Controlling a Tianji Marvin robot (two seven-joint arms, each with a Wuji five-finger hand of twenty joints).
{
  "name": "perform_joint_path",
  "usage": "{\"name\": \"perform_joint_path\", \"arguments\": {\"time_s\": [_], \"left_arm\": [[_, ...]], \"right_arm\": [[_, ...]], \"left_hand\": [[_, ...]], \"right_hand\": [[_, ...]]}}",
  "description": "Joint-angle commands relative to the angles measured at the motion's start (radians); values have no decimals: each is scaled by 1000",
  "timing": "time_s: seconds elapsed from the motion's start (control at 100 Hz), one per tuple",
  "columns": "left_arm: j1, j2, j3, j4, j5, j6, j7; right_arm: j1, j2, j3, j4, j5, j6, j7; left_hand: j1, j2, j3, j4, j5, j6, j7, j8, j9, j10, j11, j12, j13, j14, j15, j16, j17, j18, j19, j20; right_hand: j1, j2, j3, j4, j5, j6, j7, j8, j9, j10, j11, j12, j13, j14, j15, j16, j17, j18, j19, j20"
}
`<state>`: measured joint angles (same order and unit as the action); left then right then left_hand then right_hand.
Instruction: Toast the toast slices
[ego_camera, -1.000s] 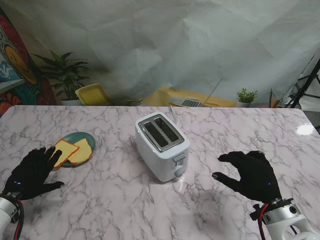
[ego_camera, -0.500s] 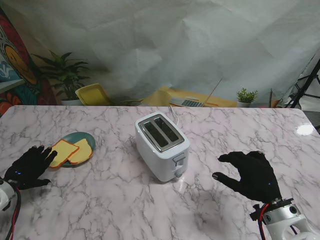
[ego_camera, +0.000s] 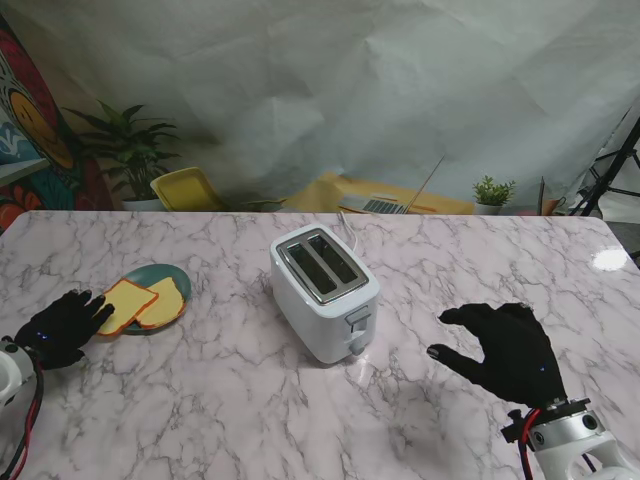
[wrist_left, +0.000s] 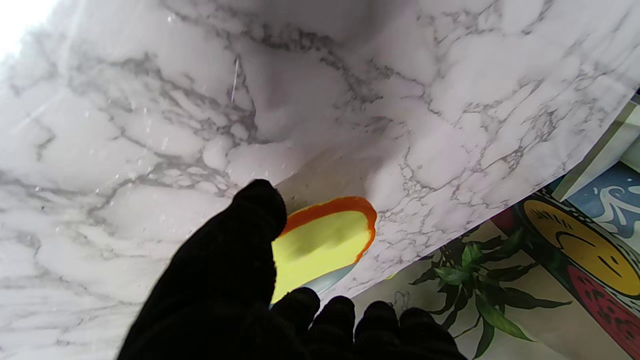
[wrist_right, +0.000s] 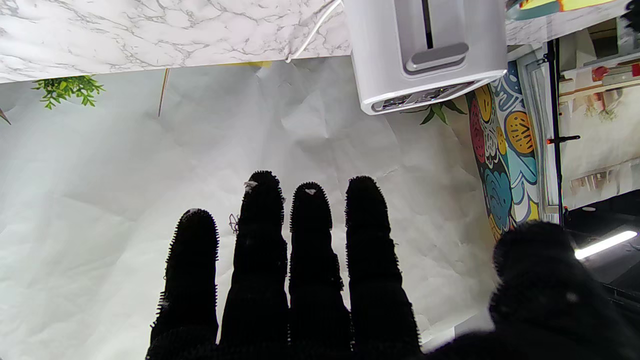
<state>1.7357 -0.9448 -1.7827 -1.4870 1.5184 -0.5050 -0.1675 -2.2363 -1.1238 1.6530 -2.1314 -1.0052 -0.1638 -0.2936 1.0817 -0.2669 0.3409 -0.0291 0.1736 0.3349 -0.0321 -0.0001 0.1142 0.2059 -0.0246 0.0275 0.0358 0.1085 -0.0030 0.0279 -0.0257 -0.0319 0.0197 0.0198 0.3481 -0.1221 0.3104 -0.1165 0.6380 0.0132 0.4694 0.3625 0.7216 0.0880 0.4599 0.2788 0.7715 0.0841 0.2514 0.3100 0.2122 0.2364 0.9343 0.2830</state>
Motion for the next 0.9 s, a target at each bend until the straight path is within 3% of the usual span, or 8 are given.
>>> {"name": "perform_joint_path", "arguments": {"time_s": [0.0,0.35,0.61,0.69,0.8,0.89], "left_arm": [[-5,6,7,18,2,2,-19],[-59,19,72,88,44,31,20],[-127,33,140,149,57,15,50],[-144,36,156,164,61,10,59],[-173,42,178,190,60,-6,69],[-197,45,197,215,51,-15,75]], "right_arm": [[-6,-1,-1,-1,0,1,2],[-1,1,-5,-2,-1,3,14],[4,2,-9,-1,2,5,22],[4,2,-10,-1,2,4,23],[3,1,-9,0,3,2,17],[2,1,-8,0,4,1,14]], "left_hand": [[40,-40,55,7,-36,48,-23,-19,-43,33,-15,-16,-31,31,-29,-11,6,-18,-43,-24],[57,-15,-17,5,-35,54,-22,-19,-43,40,-15,-16,-33,46,-29,-12,3,3,-43,-24],[95,-10,-9,8,-30,24,-9,-6,-41,10,-15,-16,-29,33,-27,-10,4,-5,-43,-24],[118,-17,8,4,-34,10,5,55,-40,-5,-15,-16,-19,29,-13,65,7,-9,-36,-14],[136,-30,52,-1,-36,-10,17,165,-28,-25,3,64,-10,27,24,222,4,-3,-10,106],[150,-37,70,-6,-41,-24,44,297,-16,-36,29,188,-1,30,81,345,-1,7,60,210]], "right_hand": [[27,47,-25,31,-14,-7,-15,-15,-8,-4,-9,-2,-9,-6,-22,-5,-9,20,-5,-7],[28,48,-28,32,-15,-10,-14,-14,-9,-3,-10,-2,-9,-7,-22,-5,-9,20,-6,-6],[29,49,-29,32,-17,-9,-14,-14,-8,-3,-10,-1,-7,-7,-21,-4,-10,22,-6,-6],[29,49,-31,32,-16,-9,-14,-14,-8,-4,-10,-1,-5,-8,-20,-3,-10,21,-5,-5],[30,48,-31,32,-14,-10,-13,-14,-5,-4,-9,-1,-4,-9,-19,-2,-9,23,-5,-5],[30,49,-32,32,-14,-9,-13,-14,-6,-3,-10,-1,-3,-9,-19,-2,-9,22,-6,-5]]}}
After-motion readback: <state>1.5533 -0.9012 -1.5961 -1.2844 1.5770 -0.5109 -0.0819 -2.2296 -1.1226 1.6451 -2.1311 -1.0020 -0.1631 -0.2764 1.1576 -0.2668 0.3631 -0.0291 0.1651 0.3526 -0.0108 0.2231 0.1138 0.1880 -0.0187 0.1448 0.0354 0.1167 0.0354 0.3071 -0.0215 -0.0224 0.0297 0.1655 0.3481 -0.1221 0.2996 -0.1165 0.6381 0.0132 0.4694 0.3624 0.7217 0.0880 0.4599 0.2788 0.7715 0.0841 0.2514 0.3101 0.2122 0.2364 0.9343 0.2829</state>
